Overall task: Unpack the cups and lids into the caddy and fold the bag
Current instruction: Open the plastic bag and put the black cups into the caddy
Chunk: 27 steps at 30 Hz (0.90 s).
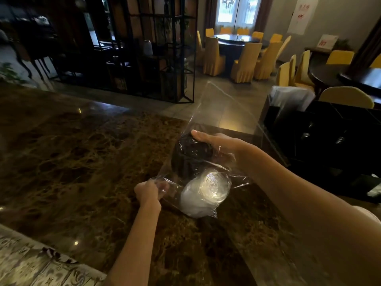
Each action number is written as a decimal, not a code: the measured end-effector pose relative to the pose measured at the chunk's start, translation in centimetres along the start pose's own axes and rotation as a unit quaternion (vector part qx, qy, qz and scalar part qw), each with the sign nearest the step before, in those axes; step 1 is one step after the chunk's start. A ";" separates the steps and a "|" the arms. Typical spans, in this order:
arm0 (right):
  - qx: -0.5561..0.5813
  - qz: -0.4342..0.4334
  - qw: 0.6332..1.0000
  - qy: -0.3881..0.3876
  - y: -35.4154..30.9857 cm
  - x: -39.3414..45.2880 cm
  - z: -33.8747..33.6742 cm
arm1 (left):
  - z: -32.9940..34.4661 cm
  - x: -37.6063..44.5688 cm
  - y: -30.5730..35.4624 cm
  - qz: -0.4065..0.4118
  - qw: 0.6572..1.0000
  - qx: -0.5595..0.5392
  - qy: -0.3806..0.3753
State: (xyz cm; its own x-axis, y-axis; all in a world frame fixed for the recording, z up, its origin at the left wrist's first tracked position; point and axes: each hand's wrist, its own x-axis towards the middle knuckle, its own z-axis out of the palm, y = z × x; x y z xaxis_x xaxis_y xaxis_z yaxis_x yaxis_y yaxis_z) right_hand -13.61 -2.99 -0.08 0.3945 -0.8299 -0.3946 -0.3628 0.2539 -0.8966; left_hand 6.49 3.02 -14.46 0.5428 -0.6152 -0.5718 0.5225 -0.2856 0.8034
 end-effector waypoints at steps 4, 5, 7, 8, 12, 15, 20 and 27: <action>0.038 0.010 0.999 0.031 -1.2 -0.3 1.0 | -0.4 0.3 0.4 0.026 0.999 0.032 0.006; 0.044 0.015 0.998 0.039 -1.5 -0.3 1.2 | -0.3 -0.2 0.8 0.052 0.997 0.064 0.010; 0.074 0.028 0.996 0.046 -2.1 -0.4 1.4 | 0.3 -2.0 2.4 0.141 0.979 0.143 0.030; 0.089 0.031 0.994 0.049 -2.4 -0.5 1.4 | 0.7 -3.3 3.4 0.198 0.966 0.164 0.037; 0.115 0.010 0.991 0.072 -3.9 -1.2 1.3 | 2.4 -10.0 6.9 0.453 0.881 0.130 -0.035; 0.101 -0.004 0.991 0.089 -5.4 -2.7 1.4 | 3.8 -13.7 8.7 0.560 0.806 0.171 -0.089; 0.116 -0.084 0.984 0.103 -6.7 -5.9 2.1 | 5.0 -16.1 11.0 0.569 0.791 0.169 -0.151; 0.203 -0.204 0.943 0.165 -7.2 -10.9 1.6 | 5.8 -19.1 13.5 0.601 0.768 0.048 -0.216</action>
State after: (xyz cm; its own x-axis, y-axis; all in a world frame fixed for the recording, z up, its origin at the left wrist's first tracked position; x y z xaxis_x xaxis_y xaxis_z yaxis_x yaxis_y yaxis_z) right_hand -13.96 5.07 10.35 0.1234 -0.9921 0.0228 0.1428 -0.0050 -0.9897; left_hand -0.63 6.65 8.29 0.3154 -0.6577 0.6840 -0.2462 0.6394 0.7284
